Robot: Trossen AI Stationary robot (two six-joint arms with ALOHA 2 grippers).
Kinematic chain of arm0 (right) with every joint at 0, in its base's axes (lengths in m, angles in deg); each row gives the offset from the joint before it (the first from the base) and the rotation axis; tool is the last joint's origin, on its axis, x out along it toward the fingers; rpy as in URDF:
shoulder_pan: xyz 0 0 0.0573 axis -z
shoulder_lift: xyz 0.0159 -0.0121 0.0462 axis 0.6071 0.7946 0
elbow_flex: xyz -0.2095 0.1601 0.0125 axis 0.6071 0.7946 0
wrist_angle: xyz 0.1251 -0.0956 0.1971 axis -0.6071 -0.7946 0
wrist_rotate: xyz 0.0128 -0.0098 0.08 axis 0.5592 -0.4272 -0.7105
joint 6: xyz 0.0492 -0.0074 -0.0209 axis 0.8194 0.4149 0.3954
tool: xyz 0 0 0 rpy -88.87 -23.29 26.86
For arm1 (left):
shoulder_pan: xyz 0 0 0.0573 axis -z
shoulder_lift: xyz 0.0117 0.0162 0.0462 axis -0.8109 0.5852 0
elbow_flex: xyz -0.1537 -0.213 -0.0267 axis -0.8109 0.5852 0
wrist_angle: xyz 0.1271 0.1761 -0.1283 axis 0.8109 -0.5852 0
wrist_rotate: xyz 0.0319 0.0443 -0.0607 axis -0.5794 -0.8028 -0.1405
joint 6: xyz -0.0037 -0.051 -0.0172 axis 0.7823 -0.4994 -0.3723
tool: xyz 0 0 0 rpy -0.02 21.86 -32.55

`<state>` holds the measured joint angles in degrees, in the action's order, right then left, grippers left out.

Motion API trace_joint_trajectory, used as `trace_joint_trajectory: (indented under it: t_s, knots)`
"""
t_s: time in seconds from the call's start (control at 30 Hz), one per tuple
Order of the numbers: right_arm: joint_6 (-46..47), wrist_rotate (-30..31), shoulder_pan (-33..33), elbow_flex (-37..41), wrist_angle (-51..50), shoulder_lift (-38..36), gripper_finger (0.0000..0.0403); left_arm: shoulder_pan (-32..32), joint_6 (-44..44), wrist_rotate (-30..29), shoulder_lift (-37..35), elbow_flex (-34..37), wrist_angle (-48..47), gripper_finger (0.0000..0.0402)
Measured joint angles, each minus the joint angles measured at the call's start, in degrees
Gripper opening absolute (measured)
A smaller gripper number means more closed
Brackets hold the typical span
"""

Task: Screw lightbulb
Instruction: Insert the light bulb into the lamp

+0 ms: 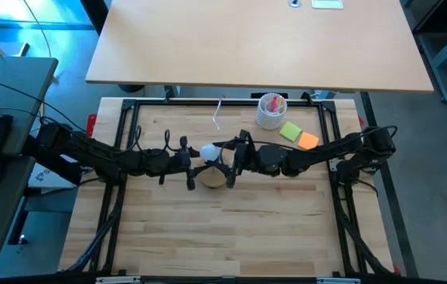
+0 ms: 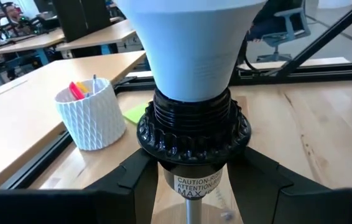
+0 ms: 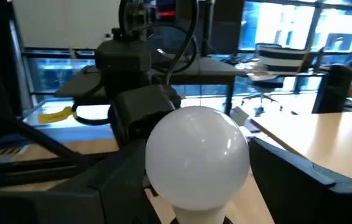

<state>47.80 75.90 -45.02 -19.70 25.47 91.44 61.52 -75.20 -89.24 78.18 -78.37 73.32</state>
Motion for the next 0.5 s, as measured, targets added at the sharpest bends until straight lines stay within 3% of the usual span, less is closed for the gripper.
trace_joint_trajectory:
  t_s: [0.3, 0.5]
  knots:
    - [-0.2, -6.3, 3.2, 0.2, -0.9, -0.4, 0.0307, 0.0, 0.1, 0.0, -0.3, -0.4, 0.7, 0.0159]
    - [0.2, -5.9, 3.6, 0.2, -0.6, -3.3, 0.0307, 0.0, 0.0, 0.0, -0.2, -0.4, 0.0, 0.0159]
